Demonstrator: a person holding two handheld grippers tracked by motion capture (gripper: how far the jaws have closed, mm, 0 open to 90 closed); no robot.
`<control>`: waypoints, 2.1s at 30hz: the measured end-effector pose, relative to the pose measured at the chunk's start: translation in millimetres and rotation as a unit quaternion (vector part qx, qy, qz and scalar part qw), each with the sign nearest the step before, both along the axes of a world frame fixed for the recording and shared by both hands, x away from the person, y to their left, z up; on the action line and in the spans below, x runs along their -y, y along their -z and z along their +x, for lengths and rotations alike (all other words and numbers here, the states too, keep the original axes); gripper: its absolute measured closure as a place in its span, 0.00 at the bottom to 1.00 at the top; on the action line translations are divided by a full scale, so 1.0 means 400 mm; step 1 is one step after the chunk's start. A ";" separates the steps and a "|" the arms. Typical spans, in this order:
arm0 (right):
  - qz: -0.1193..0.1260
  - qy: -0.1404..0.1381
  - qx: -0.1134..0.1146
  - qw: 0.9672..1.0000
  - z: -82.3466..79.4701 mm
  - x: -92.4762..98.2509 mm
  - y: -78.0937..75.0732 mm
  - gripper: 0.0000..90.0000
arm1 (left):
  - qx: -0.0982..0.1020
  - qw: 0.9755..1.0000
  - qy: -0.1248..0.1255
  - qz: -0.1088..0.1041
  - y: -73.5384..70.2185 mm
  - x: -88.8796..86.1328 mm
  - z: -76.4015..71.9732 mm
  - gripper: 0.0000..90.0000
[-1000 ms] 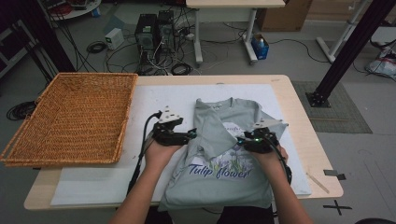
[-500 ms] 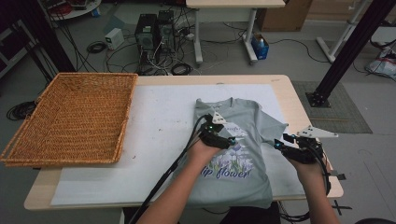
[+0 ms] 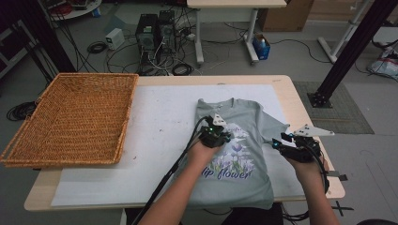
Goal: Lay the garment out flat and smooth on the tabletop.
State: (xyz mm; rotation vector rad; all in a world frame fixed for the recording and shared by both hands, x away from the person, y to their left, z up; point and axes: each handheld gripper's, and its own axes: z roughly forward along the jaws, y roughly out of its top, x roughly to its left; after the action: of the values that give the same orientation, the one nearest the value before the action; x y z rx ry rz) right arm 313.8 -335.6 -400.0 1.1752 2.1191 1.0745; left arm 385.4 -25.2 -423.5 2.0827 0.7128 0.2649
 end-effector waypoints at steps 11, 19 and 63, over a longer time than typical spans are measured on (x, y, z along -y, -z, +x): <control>0.001 -0.023 0.009 1.000 0.048 -0.065 -0.026 0.61 | 0.014 0.996 -0.041 -0.081 -0.111 -0.237 0.021 0.94; -0.003 -0.036 0.010 0.999 0.079 -0.100 -0.029 0.61 | 0.028 0.990 -0.104 -0.094 -0.141 -0.420 0.046 0.94; -0.034 0.002 0.007 0.999 0.117 -0.102 -0.035 0.60 | -0.007 0.976 -0.196 0.095 0.051 -0.396 0.395 0.95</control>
State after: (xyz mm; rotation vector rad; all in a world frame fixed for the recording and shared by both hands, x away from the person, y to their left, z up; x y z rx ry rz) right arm 360.5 -294.6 -386.1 1.1364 2.1247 0.9984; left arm 543.2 133.3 -444.0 2.1079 1.1462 0.5572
